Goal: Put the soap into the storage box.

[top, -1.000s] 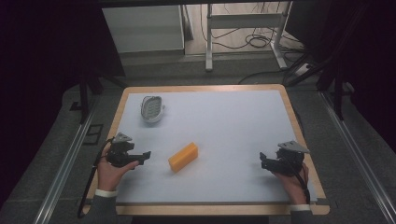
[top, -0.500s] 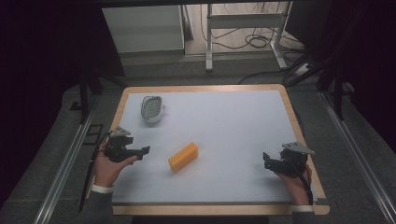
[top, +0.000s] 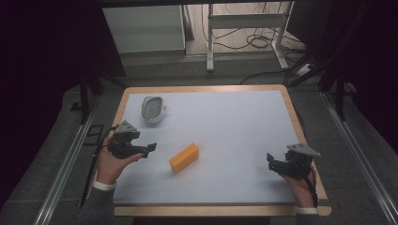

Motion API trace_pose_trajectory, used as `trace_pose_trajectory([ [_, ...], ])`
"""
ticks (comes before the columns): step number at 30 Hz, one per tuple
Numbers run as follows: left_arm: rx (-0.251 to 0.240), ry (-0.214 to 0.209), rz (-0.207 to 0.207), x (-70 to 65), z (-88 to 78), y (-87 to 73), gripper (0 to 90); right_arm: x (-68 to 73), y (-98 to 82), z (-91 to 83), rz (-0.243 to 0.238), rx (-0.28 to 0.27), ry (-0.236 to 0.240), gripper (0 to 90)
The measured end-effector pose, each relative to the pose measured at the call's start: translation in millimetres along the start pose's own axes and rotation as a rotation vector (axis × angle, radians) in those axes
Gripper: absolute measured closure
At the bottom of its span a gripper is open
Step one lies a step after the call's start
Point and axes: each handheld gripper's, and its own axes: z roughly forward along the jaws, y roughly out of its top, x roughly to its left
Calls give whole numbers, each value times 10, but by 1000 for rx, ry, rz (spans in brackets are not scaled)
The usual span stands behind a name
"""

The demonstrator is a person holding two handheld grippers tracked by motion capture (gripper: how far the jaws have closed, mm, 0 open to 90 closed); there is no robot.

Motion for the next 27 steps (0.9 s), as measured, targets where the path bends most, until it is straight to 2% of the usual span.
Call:
trace_pose_trajectory([
  [10, -12, -22, 33, -89, -13, 75, 160, -3, 14, -35, 1, -16, -10, 37],
  [21, 0, -44, 69, -199, 21, 197, 156, -12, 11, -35, 4, -15, -12, 37],
  [27, 10, -54, 101, -283, 63, 269, 155, -15, 9, -36, 4, -14, -12, 37],
])
